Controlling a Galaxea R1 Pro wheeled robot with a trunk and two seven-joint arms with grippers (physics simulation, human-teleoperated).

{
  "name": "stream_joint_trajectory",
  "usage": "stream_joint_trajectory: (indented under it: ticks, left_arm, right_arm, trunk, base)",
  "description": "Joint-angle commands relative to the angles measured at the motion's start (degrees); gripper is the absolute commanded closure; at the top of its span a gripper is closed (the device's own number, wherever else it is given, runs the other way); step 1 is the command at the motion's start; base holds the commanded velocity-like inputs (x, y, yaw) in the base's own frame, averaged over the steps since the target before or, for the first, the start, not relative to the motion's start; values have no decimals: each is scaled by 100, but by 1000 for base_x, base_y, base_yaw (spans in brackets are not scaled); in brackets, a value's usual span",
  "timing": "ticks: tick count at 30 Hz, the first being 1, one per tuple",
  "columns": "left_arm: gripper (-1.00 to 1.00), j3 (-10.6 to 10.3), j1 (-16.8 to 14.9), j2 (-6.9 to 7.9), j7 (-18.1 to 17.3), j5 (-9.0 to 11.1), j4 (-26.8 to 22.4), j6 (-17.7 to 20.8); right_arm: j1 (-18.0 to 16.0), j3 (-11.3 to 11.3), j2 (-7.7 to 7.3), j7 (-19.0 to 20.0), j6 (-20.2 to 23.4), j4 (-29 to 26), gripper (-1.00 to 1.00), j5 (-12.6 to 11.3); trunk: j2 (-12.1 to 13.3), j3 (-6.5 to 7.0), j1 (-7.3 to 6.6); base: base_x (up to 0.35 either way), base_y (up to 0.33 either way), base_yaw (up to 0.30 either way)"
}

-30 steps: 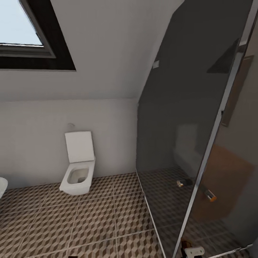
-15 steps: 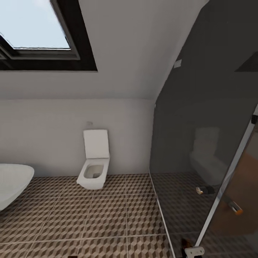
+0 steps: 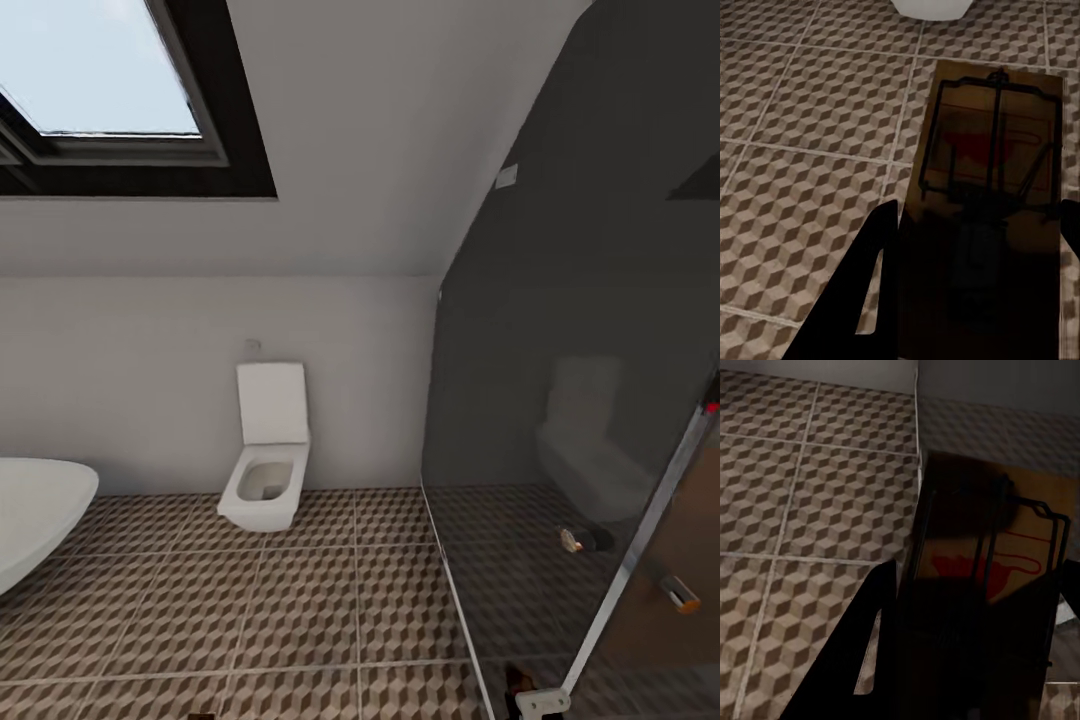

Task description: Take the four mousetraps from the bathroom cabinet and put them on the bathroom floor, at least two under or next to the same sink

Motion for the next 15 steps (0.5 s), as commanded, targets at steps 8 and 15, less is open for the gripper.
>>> stream_joint_trajectory:
  ticks: [8,15]
  left_arm:
    - [100,-29,-2,17,60,-12,8,-10]
    - [100,-32,-3,10,66,-12,11,-10]
  right_arm:
    - [-8,48,1,-23,-28,23,100,-1]
    - [-7,48,1,-23,-28,23,100,0]
  trunk:
    - [-3,-2,5]
    - [-3,-2,5]
  base:
    - [276,195,0]
    - [259,227,0]
